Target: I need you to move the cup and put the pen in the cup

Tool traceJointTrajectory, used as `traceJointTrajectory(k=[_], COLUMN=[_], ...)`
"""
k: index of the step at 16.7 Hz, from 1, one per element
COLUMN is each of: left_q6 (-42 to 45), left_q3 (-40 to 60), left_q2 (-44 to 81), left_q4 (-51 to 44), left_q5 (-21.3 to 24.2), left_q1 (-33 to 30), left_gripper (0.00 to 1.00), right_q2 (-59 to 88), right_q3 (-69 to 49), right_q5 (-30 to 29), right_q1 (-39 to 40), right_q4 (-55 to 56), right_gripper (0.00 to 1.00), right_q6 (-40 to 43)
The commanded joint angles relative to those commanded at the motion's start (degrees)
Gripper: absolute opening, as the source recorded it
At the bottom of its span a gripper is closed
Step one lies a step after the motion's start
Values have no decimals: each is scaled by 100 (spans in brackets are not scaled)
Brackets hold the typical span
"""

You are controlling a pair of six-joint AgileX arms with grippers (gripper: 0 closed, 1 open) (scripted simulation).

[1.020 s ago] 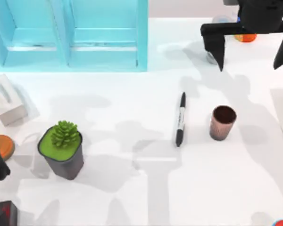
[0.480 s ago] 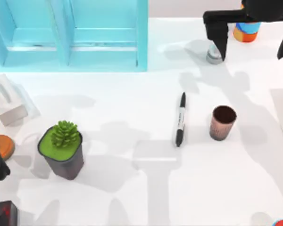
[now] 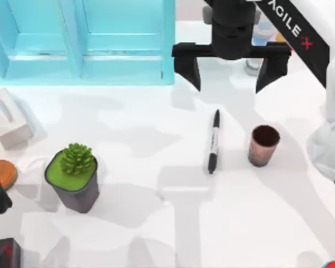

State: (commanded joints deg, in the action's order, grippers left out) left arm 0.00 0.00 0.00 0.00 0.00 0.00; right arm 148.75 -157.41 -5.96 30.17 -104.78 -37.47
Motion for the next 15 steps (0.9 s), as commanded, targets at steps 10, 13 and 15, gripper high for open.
traceJointTrajectory(k=[10, 13, 15], left_q6=[0, 0, 0], left_q3=[0, 0, 0], left_q2=[0, 0, 0], left_q4=[0, 0, 0], left_q5=[0, 0, 0], left_q1=[0, 0, 0], left_gripper=[100, 100, 100], right_q2=[1512, 1559, 1531], right_q3=[-1686, -1416, -1133], right_q5=[-155, -176, -188], right_q1=[470, 477, 489], right_q4=[158, 148, 237], right_gripper=[100, 100, 100], right_q6=[-818, -826, -839])
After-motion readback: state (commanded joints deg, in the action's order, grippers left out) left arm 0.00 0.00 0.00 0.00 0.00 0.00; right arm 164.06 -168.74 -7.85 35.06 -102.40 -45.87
